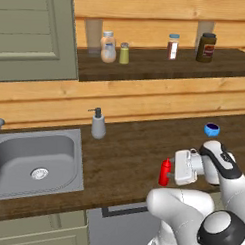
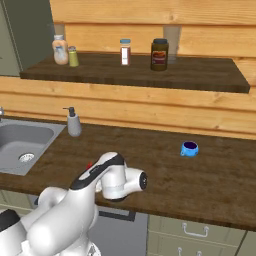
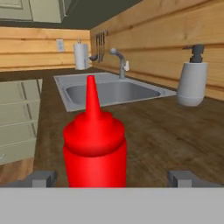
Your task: Put the shaker and condiment bottle from the counter next to their counterparts in the cabinet.
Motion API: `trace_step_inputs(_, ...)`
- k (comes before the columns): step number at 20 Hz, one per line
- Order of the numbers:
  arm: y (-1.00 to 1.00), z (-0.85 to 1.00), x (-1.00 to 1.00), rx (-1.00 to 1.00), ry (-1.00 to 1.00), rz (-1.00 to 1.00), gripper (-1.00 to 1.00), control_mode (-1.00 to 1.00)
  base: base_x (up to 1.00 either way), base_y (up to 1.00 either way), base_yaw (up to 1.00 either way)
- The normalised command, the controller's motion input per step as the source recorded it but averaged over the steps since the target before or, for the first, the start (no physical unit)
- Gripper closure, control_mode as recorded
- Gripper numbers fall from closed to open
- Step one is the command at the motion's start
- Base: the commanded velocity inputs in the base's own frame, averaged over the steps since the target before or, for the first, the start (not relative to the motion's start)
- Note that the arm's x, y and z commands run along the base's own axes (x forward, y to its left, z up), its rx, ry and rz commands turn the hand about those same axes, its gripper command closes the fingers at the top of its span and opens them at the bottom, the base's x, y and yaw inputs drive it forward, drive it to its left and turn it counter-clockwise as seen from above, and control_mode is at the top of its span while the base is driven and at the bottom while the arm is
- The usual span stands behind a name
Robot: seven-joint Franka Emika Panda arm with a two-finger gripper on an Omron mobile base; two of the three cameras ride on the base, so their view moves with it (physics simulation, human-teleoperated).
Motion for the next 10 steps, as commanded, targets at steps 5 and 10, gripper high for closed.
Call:
trace_step_inputs(5, 0.23, -0.06, 0.0, 0.0, 0.0, 0.0, -1.0, -1.0, 0.0, 0.0, 0.0)
trace_step_inputs(10, 0.22, -0.07, 0.0, 0.0, 0.0, 0.0, -1.0, -1.0, 0.0, 0.0, 0.0)
